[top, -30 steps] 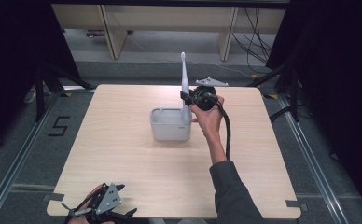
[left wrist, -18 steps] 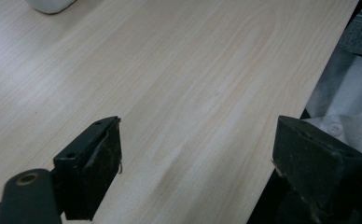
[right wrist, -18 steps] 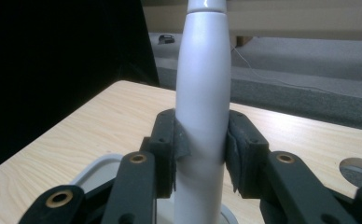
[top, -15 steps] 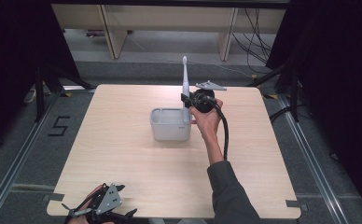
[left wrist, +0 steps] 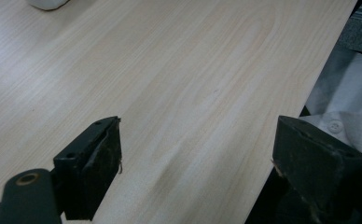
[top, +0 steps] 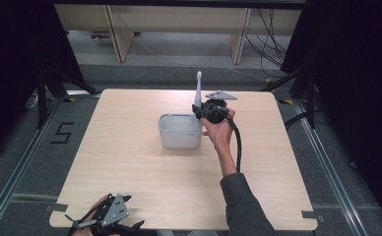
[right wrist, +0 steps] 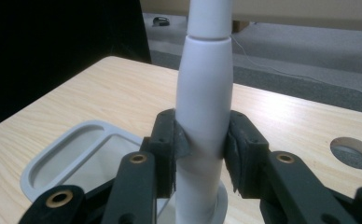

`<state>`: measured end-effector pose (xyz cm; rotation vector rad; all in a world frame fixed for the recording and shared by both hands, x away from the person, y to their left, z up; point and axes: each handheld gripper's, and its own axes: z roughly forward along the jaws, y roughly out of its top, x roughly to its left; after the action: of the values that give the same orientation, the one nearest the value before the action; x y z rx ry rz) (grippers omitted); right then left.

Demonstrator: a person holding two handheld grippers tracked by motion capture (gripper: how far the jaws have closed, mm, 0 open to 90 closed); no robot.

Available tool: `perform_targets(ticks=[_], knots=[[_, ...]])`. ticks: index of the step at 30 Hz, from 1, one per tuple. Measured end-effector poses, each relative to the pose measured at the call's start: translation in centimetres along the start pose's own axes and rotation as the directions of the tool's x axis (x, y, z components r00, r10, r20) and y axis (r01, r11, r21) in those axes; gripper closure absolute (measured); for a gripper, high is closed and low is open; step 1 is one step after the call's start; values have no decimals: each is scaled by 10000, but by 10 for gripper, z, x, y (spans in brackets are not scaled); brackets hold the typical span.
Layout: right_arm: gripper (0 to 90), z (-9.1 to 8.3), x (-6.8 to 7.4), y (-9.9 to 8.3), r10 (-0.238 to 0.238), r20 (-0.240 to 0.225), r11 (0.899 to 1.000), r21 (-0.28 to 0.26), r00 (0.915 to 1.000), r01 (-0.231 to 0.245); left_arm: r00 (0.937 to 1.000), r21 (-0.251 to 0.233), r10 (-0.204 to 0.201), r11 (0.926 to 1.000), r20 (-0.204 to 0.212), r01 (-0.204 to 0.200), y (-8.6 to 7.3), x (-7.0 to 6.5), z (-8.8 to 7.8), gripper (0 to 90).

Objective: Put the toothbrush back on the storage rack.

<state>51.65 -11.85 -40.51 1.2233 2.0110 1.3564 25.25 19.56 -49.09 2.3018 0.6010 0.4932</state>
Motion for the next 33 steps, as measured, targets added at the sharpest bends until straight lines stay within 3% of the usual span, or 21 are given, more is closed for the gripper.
perform_targets(ticks=[1, 2, 3, 5, 6, 8, 9, 10, 11, 13, 14, 15, 18, 20, 24, 26, 27, 28, 31, 33], knots=[[663, 0, 0, -2, 65, 7, 10000, -19, 10000, -65, 9999, -233, -132, 9996, -9, 132, 0, -1, 2, 152], [663, 0, 0, -2, 34, -34, 9999, 112, 10000, -33, 9998, -255, -187, 9995, 50, 188, -1, -1, 2, 152], [663, 1, 1, -4, -63, 28, 9999, 141, 10000, 63, 10000, 18, -55, 10000, 54, 55, -1, -1, 1, 152], [664, 2, 0, -5, -253, 56, 9993, 267, 9997, 251, 9998, -141, -196, 9997, 71, 197, -1, -2, 2, 152], [663, 2, 2, -6, -4, 8, 9995, 322, 10000, 4, 9999, -50, -118, 9999, 51, 118, -1, -1, 1, 152], [664, 3, 1, -8, -209, 68, 9992, 348, 9998, 206, 9998, -304, -216, 9993, 44, 217, -1, -1, 2, 152], [664, 4, 1, -9, -260, 43, 9989, 395, 9997, 259, 9999, -60, -109, 9999, 60, 109, 0, -1, 1, 152], [664, 4, 0, -9, -430, 52, 9984, 365, 9991, 428, 9999, -245, -168, 9996, 2, 168, -2, -2, 3, 153], [664, 3, 1, -10, -250, 111, 9986, 467, 9996, 244, 9998, -277, -221, 9994, 21, 221, -2, -2, 3, 152], [664, 5, 1, -12, -275, 88, 9987, 421, 9996, 271, 10000, 12, -15, 10000, 21, 15, 0, 0, 0, 152], [664, 5, 1, -12, -388, 45, 9982, 467, 9992, 386, 9999, -242, -135, 9996, 1, 135, -1, -1, 2, 152], [664, 5, 2, -13, -184, 93, 9983, 555, 9998, 179, 9999, -67, -105, 9999, 58, 105, 0, -1, 1, 152], [664, 6, 2, -14, -329, 121, 9983, 491, 9994, 323, 9998, -226, -184, 9996, -28, 183, -2, -2, 2, 152], [664, 6, 2, -15, -355, 112, 9979, 546, 9993, 348, 10000, 41, 6, 10000, 21, -6, 0, 0, 0, 152], [666, 7, 0, -16, -651, 169, 9960, 617, 9977, 639, 9996, -277, -267, 9993, 80, 269, -2, -3, 3, 152], [665, 7, 0, -17, -656, 85, 9965, 532, 9978, 650, 9999, -66, -105, 9999, 36, 105, -1, -1, 1, 152], [665, 6, 2, -17, -400, 102, 9973, 626, 9991, 393, 9999, -61, -97, 9999, 26, 97, 0, -1, 1, 152], [666, 6, 1, -17, -550, 140, 9968, 593, 9984, 541, 9999, -53, -96, 9999, 33, 96, 0, -1, 1, 152], [670, 7, 1, -18, -324, 67, 9972, 677, 9995, 319, 9996, -266, -275, 9993, 98, 277, -2, -3, 3, 152], [668, 7, 0, -20, -171, 90, 9982, 570, 9998, 166, 10000, -87, -98, 9999, -3, 98, -1, -1, 1, 152]])
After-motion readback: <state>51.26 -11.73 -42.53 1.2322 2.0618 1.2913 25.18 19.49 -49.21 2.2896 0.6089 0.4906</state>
